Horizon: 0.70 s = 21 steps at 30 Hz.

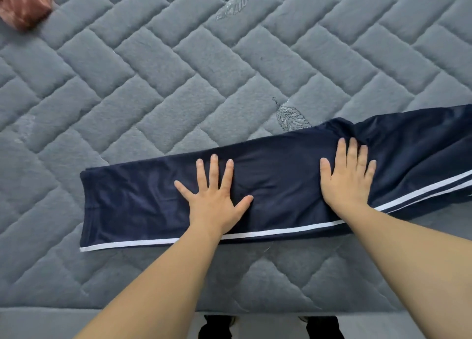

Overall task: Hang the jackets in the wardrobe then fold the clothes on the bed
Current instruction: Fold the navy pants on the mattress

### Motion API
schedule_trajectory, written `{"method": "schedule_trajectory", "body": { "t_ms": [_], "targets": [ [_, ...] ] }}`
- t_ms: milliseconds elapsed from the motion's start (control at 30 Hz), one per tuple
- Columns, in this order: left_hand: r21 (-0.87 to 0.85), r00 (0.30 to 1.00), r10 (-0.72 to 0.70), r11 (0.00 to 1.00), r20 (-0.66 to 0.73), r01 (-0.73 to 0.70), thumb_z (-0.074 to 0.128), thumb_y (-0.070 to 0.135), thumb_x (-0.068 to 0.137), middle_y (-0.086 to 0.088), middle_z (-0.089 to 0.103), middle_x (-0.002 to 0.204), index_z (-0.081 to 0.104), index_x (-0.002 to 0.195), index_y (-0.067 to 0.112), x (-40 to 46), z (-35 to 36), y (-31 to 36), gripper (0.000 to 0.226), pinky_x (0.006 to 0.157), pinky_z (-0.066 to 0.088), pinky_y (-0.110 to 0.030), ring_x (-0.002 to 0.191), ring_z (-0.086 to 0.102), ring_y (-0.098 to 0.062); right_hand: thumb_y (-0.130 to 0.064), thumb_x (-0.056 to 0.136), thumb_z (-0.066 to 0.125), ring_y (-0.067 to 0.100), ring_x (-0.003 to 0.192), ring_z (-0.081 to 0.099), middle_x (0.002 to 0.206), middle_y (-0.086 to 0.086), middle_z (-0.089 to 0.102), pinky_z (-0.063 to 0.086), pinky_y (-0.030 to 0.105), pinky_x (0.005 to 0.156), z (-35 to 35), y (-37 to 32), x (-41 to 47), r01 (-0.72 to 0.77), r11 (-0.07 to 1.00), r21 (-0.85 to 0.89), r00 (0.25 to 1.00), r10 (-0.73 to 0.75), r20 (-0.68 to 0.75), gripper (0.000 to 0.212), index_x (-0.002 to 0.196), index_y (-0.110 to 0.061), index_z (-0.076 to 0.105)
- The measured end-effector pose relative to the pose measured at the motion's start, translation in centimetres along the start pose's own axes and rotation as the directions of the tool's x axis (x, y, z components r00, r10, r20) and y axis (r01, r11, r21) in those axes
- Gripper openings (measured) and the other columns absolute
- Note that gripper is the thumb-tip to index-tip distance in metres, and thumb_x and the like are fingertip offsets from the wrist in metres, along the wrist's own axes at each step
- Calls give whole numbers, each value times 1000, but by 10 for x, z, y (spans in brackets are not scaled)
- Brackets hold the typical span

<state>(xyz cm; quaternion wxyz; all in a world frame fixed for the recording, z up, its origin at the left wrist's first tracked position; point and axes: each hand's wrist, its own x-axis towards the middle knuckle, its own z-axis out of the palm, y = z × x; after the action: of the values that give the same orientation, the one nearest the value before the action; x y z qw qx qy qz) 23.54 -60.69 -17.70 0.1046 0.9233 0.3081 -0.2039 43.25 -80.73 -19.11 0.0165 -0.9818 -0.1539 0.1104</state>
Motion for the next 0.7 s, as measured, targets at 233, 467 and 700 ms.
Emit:
{"method": "schedule_trajectory", "body": {
  "t_ms": [233, 467, 700],
  "targets": [
    [131, 936, 353, 929, -19, -347, 14, 88, 77, 0, -14, 163, -8, 154, 32, 3, 5, 92, 98, 100, -8, -79, 148, -20, -28, -49, 96, 18, 32, 149, 6, 162, 12, 5, 2, 47, 121, -1, 67, -12, -118, 988, 104, 990, 125, -66, 70, 155, -13, 12],
    [178, 882, 472, 869, -9, -463, 18, 85, 81, -2, -4, 164, 3, 156, 31, 15, 8, 172, 93, 102, -6, -79, 150, -10, -29, -37, 101, 27, 26, 149, 11, 162, 10, 12, -1, 42, 121, -11, 118, 2, -223, 962, 158, 954, 248, -168, 62, 153, -7, 17],
    [179, 771, 624, 779, -128, -601, 33, 66, 90, -8, 25, 159, 30, 152, 29, 41, -9, 250, 72, 105, 5, -78, 147, 17, -30, -29, 94, 50, 36, 128, 42, 143, 19, 41, 30, 45, 105, -44, 191, 36, -346, 777, 526, 744, 569, -350, 54, 141, -3, 43]
  ]
}}
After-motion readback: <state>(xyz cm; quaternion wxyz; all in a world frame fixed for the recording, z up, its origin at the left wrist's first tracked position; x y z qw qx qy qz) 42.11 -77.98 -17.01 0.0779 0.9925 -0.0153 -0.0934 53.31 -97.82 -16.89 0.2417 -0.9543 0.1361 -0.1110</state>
